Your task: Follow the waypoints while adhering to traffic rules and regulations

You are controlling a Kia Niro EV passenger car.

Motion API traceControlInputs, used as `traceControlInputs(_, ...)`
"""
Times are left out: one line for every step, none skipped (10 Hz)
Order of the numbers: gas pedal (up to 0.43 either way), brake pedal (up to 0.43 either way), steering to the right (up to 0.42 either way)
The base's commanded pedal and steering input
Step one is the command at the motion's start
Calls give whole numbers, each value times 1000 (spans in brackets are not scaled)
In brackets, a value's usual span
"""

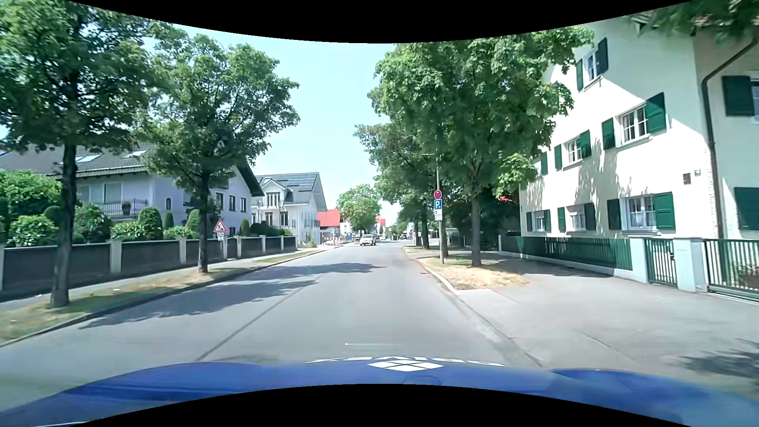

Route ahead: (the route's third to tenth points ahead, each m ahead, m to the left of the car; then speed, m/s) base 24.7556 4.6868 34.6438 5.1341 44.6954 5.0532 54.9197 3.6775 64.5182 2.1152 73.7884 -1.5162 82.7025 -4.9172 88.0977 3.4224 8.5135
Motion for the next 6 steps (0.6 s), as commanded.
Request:
traceControlInputs(0, 0, -3)
traceControlInputs(0, 0, -3)
traceControlInputs(0, 0, -8)
traceControlInputs(0, 0, -14)
traceControlInputs(0, 0, -18)
traceControlInputs(0, 0, -18)
